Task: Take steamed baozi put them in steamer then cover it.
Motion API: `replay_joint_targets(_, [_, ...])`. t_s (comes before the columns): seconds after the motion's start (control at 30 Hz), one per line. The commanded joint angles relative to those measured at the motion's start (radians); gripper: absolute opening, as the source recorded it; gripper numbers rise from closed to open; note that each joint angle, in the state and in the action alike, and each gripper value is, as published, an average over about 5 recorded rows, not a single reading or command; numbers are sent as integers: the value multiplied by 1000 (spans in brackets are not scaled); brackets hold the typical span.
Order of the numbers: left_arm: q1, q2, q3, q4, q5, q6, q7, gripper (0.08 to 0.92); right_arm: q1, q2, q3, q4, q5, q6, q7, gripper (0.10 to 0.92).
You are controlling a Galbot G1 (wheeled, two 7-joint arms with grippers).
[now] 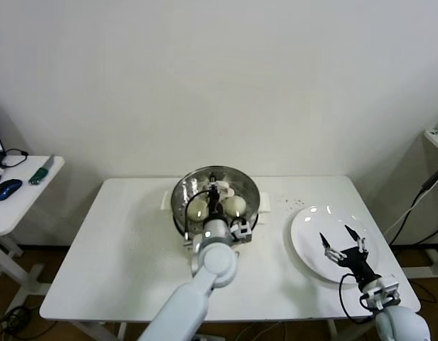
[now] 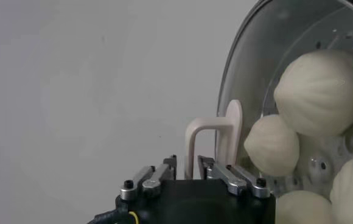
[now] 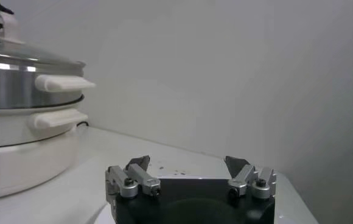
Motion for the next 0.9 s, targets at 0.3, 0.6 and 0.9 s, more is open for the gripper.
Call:
replay_joint_targets(0.3, [62,115,14,-181,-62,49,10,579,1,-5,12,17,49,-54,-1,823])
replay_joint_targets(0.6, [146,169,21,-344,-135,49,-10,807,9,-10,15,10,48,-61,-1,823])
replay_joint_targets(0.9, [287,262,-92,-528,-634,-16,-275,823,7,-16,18,7,50,-56,-6,823])
